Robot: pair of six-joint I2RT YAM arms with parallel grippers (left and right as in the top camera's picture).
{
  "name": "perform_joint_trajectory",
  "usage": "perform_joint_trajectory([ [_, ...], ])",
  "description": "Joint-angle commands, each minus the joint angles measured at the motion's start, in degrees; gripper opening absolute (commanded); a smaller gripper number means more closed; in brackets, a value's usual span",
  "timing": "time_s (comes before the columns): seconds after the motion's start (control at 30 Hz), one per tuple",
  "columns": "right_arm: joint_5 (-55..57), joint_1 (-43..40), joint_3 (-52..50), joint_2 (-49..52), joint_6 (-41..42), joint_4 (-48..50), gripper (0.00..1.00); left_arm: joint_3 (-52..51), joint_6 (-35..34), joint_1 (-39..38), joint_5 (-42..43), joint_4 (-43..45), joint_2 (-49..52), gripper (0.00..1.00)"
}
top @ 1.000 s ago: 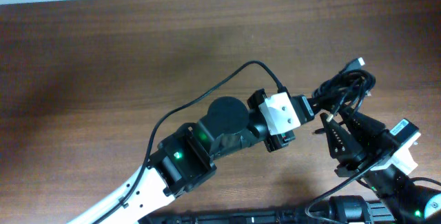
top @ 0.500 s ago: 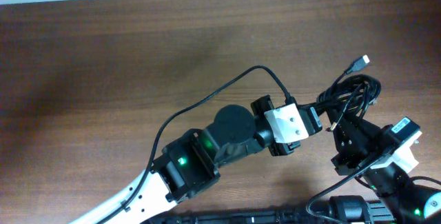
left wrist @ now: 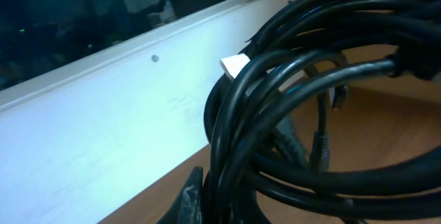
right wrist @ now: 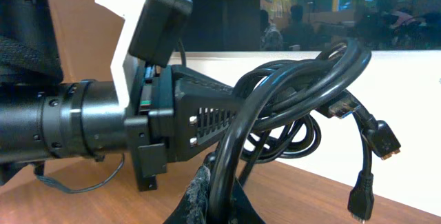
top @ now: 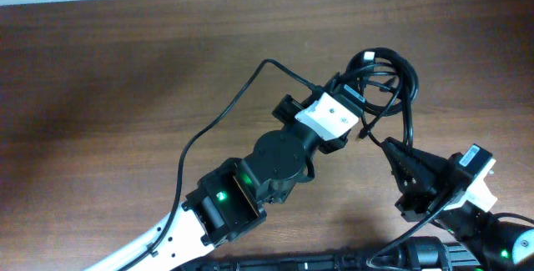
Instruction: Untangle cables
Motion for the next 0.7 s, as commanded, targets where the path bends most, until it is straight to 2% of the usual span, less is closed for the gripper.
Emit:
perform_joint_trajectory([
  [0.0, -4.9, 0.31, 0.61, -0.42, -0.37, 0.42, 0.04, 0.79, -1.16, 1.62, -9.01, 0.74, -0.13, 0.0],
  [0.17, -6.56, 0.31, 0.61, -0.42, -0.37, 0.42, 0.04, 0.79, 5.22, 4.83, -11.08, 0.72, -0.13, 0.0],
  [0.2, -6.51, 0.31, 0.61, -0.42, -0.39, 0.42, 0.09, 0.79, 5.88, 5.35, -11.08, 0.74, -0.13, 0.0],
  [0.23, -6.27, 0.31, 0.61, -0.42, -0.42, 0.39, 0.19, 0.79, 6.56, 5.75, -11.06, 0.7, -0.13, 0.0],
  [0.27, -6.1, 0.31, 0.61, -0.42, -0.46, 0.42, 0.34, 0.79, 7.17, 5.99, -11.08, 0.59, -0.13, 0.0],
  [0.3, -6.1, 0.31, 0.61, -0.42, -0.79, 0.42, 0.44, 0.79, 7.72, 6.05, -11.08, 0.37, -0.13, 0.0],
  [0.33, -5.79, 0.31, 0.61, -0.42, -0.81, 0.42, 0.59, 0.79, 8.17, 6.05, -11.08, 0.15, -0.13, 0.0],
  [0.43, -4.02, 0.31, 0.61, -0.42, -0.81, 0.39, 0.89, 0.79, 9.42, 6.05, -11.02, -0.2, -0.13, 0.0],
  [0.5, -0.76, 0.31, 0.61, -0.42, -0.79, 0.37, 1.0, 0.79, 9.6, 6.05, -11.04, -0.57, -0.13, 0.0],
  [0.67, 10.64, 0.31, 0.61, -0.42, -0.48, -2.84, 0.99, 0.79, 9.6, 6.05, -10.82, -3.19, -0.13, 0.0],
])
